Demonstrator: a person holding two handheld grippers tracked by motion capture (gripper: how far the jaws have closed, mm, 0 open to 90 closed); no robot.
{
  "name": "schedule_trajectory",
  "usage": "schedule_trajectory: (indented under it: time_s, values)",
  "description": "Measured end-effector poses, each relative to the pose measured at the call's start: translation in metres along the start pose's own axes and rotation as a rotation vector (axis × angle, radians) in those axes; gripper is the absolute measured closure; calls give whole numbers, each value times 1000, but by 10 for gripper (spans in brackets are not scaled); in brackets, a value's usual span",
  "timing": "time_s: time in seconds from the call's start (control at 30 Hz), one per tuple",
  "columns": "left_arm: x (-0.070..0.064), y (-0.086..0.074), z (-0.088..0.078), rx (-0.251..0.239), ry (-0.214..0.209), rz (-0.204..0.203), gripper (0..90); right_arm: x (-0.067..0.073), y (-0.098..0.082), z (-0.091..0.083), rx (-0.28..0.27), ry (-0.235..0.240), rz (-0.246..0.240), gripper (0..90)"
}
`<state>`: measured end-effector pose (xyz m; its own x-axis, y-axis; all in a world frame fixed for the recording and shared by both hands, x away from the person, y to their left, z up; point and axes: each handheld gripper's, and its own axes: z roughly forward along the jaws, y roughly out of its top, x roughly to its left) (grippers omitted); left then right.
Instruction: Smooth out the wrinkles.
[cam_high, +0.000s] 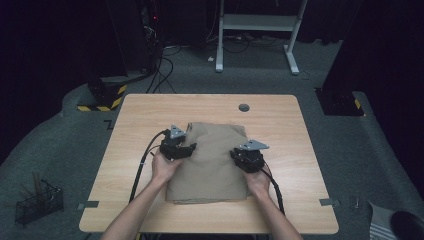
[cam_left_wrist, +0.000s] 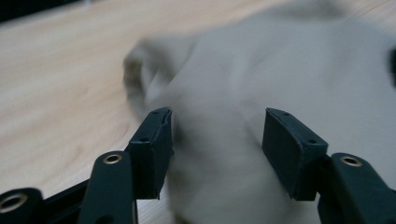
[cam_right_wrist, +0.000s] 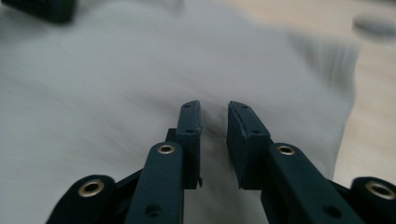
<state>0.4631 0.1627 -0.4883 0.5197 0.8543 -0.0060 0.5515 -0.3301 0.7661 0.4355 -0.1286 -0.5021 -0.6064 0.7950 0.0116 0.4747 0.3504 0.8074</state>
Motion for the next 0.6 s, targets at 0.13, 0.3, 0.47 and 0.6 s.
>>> schedule_trajectory:
  time_s: [0.13,0.3,0.47,0.6]
  values:
    - [22,-7,13,25,-17,-121,385,-31,-20,3,68,-88,70,745]
    - [10,-3,-9,-30,-32,-78,334,-29,-16,-13,38,-95,63,701]
    - [-7,-12,-41,-66,-58,-36,305,5,-9,-30,-14,-45,-30,647]
    - [-15,-29,-49,-45,-45,17,301,24,-13,-29,23,6,-77,628]
